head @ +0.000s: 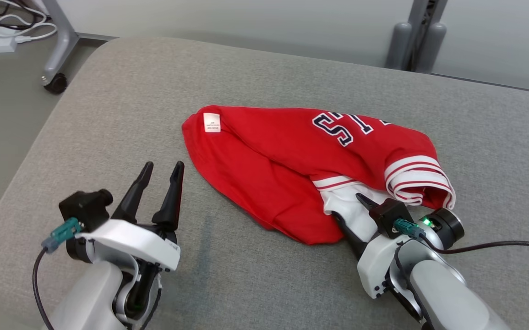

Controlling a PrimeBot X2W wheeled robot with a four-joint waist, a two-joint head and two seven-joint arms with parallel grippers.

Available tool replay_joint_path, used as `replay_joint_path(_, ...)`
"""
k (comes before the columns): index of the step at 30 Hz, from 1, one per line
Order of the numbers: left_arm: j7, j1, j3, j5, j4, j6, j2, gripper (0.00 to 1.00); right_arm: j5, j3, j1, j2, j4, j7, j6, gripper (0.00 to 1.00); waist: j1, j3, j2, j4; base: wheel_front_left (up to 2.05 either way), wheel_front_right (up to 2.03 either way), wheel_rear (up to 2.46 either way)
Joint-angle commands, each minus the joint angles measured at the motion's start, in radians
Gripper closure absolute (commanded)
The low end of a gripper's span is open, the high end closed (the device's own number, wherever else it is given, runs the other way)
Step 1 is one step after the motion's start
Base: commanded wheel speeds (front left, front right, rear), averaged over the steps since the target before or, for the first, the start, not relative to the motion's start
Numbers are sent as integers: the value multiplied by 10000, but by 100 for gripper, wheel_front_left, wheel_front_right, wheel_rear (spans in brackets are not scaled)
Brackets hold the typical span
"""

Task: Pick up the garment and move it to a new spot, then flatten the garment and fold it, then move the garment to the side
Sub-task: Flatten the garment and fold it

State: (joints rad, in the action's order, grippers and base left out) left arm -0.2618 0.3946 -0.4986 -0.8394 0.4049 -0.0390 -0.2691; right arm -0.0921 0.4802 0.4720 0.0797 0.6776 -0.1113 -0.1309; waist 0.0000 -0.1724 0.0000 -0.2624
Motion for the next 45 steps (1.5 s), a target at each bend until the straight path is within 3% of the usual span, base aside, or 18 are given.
replay_joint_path(1,-43,-135,84,106,-121,66,-20,0,166,-78,103,59,83,23,1,23,0,36,0,-125,0,0,0)
replay_joint_path(3,-45,-481,230,187,-490,162,79,0,492,-224,198,60,336,71,1,52,0,59,0,-180,0,0,0)
replay_joint_path(8,-44,-1088,555,383,-1138,313,244,0,966,-435,481,108,842,105,1,75,0,110,0,-245,0,0,0)
replay_joint_path(10,-44,-1267,683,474,-1366,344,310,0,1064,-493,658,113,936,-7,1,100,0,117,0,-232,0,0,0)
replay_joint_path(19,-45,-1919,1010,879,-2121,423,676,0,1384,-597,2440,983,507,152,1,100,0,53,0,-143,0,0,0)
replay_joint_path(27,-45,-1741,738,1104,-2167,136,1146,0,914,470,4878,2227,881,1048,1,100,0,-339,0,-648,0,0,0)
replay_joint_path(34,-45,-1830,744,1256,-2047,-43,1399,0,456,1168,6470,3070,1098,1010,1,100,0,-366,0,-1040,0,0,0)
replay_joint_path(45,-46,-1850,792,1435,-1935,-127,1481,0,161,1745,7896,3040,1540,941,1,100,0,-213,0,-988,0,0,0)
